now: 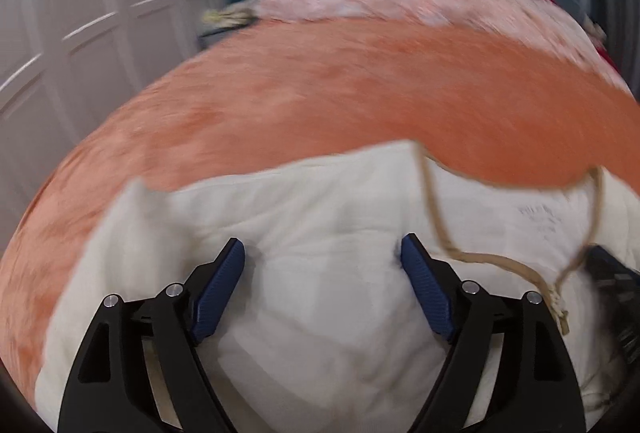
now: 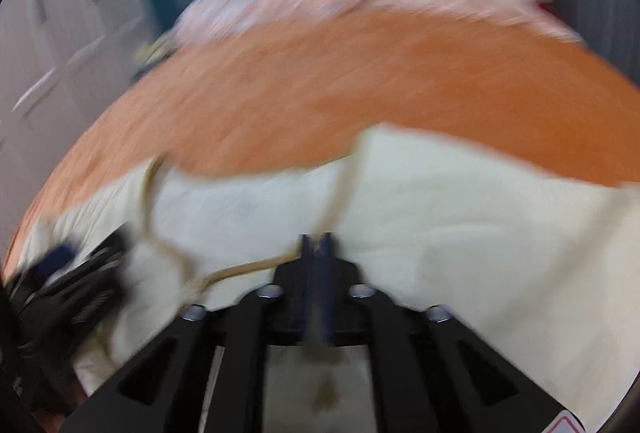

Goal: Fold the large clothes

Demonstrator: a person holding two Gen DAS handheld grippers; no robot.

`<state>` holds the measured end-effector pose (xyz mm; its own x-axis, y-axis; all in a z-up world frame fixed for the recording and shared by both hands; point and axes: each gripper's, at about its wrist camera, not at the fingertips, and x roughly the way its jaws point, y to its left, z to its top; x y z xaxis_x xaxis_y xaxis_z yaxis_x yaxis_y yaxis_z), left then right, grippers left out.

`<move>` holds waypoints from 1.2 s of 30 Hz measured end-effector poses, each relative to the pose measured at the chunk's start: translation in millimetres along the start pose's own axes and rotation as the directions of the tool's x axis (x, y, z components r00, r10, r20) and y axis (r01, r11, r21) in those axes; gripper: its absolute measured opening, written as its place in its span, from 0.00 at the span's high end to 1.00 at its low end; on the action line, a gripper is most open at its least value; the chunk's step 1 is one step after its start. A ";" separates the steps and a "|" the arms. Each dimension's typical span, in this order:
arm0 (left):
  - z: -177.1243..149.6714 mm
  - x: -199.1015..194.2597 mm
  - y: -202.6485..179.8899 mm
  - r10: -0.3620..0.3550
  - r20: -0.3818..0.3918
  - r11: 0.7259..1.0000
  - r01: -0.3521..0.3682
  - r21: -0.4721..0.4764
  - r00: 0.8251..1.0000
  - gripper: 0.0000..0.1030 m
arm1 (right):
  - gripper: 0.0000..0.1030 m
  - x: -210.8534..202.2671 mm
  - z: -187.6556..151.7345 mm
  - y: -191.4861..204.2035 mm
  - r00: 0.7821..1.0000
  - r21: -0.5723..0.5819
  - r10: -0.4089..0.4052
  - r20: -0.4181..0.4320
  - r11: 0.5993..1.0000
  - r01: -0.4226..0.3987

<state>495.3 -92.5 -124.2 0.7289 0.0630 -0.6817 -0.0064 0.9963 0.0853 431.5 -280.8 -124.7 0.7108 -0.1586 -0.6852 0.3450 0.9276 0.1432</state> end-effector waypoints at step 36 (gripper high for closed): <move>-216.9 -254.2 246.1 -0.387 -0.383 0.899 0.251 -0.359 0.839 0.82 | 0.88 -339.5 -238.1 -178.8 0.944 0.447 0.236 -0.229 0.887 -0.114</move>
<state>159.9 149.2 -87.5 0.3519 -0.3109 -0.8829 -0.0684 0.9321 -0.3556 -17.4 -312.3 -87.7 0.6123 0.1471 -0.7768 0.4995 0.6896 0.5243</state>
